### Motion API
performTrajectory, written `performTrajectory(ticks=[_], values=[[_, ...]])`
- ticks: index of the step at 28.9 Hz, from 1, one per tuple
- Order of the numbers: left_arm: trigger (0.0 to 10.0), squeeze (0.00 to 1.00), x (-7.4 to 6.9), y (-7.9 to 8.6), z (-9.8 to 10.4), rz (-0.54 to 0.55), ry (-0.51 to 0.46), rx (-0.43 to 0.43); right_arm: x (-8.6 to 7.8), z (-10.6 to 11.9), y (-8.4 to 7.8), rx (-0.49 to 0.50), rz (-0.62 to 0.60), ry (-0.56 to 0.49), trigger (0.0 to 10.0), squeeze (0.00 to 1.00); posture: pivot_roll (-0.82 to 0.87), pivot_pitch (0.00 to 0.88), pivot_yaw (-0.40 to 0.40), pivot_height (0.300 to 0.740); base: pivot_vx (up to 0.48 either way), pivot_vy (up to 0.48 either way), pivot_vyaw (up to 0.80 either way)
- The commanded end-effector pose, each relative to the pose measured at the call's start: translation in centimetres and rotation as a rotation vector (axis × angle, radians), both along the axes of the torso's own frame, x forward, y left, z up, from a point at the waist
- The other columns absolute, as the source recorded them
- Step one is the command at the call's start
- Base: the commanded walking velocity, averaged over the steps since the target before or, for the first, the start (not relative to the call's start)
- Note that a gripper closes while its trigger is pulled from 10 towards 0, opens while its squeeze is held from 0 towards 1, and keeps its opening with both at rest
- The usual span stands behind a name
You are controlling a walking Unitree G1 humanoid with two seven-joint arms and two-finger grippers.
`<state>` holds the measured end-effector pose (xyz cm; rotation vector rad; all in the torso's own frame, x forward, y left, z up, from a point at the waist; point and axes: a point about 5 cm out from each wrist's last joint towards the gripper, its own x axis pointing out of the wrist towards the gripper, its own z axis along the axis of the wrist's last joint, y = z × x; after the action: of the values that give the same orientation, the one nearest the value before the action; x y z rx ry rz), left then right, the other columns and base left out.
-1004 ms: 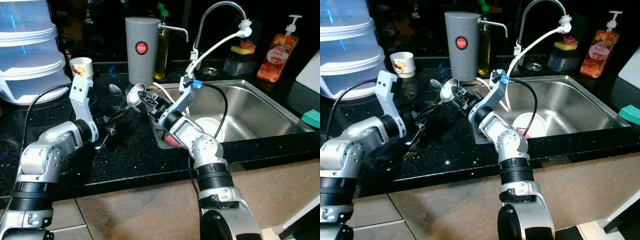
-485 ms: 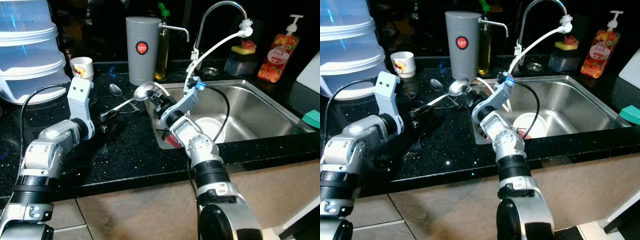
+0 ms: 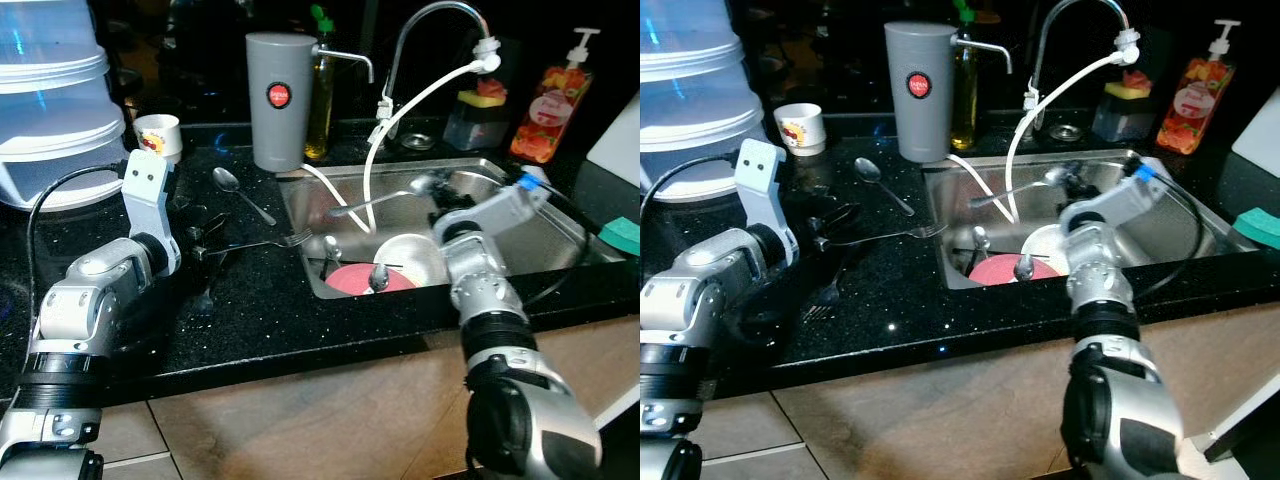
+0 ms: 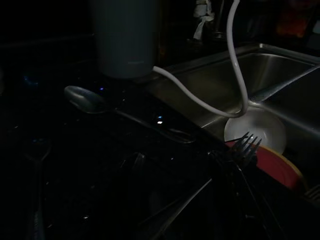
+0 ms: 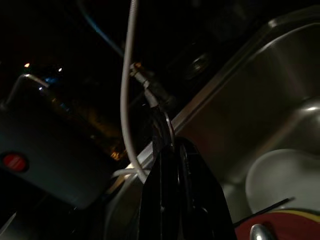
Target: Kitchen organization
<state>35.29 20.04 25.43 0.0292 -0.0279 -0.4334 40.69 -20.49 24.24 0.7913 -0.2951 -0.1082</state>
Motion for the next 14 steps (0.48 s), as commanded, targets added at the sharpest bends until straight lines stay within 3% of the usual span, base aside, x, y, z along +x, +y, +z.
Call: performTrajectory(ticks=[1,8,9,10,12,14], values=[[10.0,0.0,0.0,-0.3,-0.1,-0.011,-0.001,-0.001,0.0,0.1,-0.4,0.014,-0.028,-0.009,0.0,0.0,0.08,0.034,-0.015,0.74,0.0,0.0,0.0],[10.0,0.0,0.1,-0.2,-0.2,0.002,0.004,0.007,-0.2,-0.5,-0.9,-0.019,-0.079,-0.002,0.0,0.0,0.08,0.037,-0.015,0.74,0.0,0.0,0.0],[10.0,0.0,0.2,0.0,-0.4,0.017,0.006,0.055,-0.1,-2.2,0.9,-0.184,-0.021,0.045,5.4,0.0,0.08,0.039,-0.013,0.74,0.0,0.0,0.0],[10.0,0.0,0.3,0.0,-0.6,0.028,0.003,0.09,-0.2,-3.2,2.3,-0.257,0.027,0.064,10.0,0.0,0.08,0.039,-0.013,0.74,0.0,0.0,0.0],[10.0,0.0,0.3,0.1,-0.7,0.045,-0.005,0.122,-0.3,-4.2,3.8,-0.309,0.078,0.076,10.0,0.0,0.08,0.04,-0.012,0.74,0.0,0.0,0.0],[10.0,0.0,0.3,0.1,-0.7,0.045,-0.005,0.122,-0.3,-4.2,3.8,-0.309,0.078,0.076,10.0,0.0,0.08,0.04,-0.012,0.74,0.0,0.0,0.0]])
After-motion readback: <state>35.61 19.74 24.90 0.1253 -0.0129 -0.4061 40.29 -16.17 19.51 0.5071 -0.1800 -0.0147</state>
